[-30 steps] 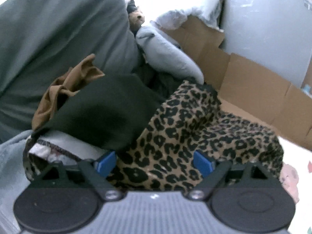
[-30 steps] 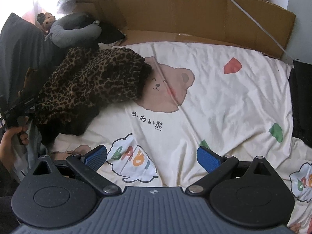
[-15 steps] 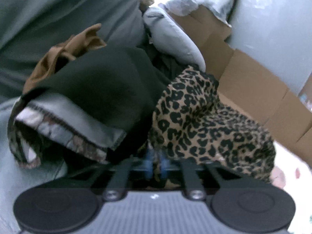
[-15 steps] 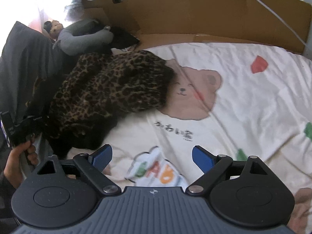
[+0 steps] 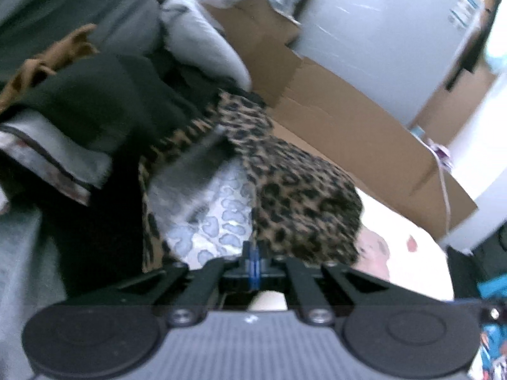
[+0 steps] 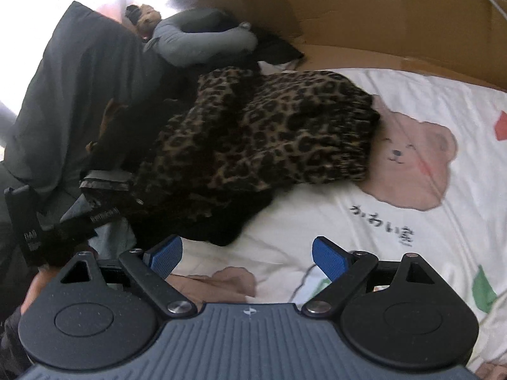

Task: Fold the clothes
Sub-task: 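Close the left tool on the leopard-print garment while the right tool grasps it too, then lift the leopard-print garment off the pile with both tools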

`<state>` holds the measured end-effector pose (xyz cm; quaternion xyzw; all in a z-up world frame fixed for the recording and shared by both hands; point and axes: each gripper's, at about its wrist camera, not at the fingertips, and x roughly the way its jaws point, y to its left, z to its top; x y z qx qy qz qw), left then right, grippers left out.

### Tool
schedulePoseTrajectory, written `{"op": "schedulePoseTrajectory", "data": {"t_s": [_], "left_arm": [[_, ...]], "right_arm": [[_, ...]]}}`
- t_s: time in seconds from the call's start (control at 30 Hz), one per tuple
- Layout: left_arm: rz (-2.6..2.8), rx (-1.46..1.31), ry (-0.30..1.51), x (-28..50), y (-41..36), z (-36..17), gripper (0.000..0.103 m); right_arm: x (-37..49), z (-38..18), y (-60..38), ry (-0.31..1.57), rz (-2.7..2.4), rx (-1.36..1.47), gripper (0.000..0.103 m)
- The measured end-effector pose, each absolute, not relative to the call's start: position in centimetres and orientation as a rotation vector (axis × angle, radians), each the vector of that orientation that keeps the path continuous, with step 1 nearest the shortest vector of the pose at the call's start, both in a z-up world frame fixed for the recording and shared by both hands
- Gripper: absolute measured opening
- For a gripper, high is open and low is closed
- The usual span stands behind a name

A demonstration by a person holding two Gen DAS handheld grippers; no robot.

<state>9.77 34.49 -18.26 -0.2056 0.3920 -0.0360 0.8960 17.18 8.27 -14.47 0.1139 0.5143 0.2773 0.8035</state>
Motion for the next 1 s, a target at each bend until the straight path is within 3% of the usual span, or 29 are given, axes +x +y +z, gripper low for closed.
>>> {"op": "schedulePoseTrajectory", "data": {"t_s": [0.27, 0.47, 0.57, 0.7, 0.8, 0.87, 0.93, 1.0], "left_arm": [[-0.268, -0.401, 0.858, 9.0, 30.9, -18.4, 0.001], [-0.322, -0.386, 0.898, 8.6, 30.2, -18.8, 0.001], [-0.324, -0.385, 0.914, 8.5, 30.3, -19.1, 0.001], [-0.327, -0.384, 0.935, 8.4, 30.3, -19.4, 0.001], [-0.330, -0.377, 0.947, 8.3, 30.3, -19.6, 0.001], [-0.326, -0.360, 0.953, 8.6, 30.1, -19.4, 0.001], [-0.311, -0.346, 0.960, 8.8, 30.1, -19.2, 0.002], [-0.280, -0.353, 0.965, 8.7, 30.6, -19.1, 0.006]], "right_arm": [[19.9, -14.7, 11.0, 1.087, 0.620, 0.320, 0.092], [21.9, -18.7, 12.7, 1.153, 0.629, 0.370, 0.090], [22.7, -21.0, 13.5, 1.203, 0.642, 0.419, 0.076], [23.4, -23.3, 14.5, 1.247, 0.674, 0.509, 0.065], [23.7, -24.2, 15.1, 1.266, 0.715, 0.550, 0.041], [23.8, -24.6, 15.3, 1.274, 0.742, 0.574, 0.013], [23.7, -24.8, 15.4, 1.275, 0.766, 0.594, 0.004], [23.5, -24.5, 14.9, 1.260, 0.765, 0.599, 0.002]]}}
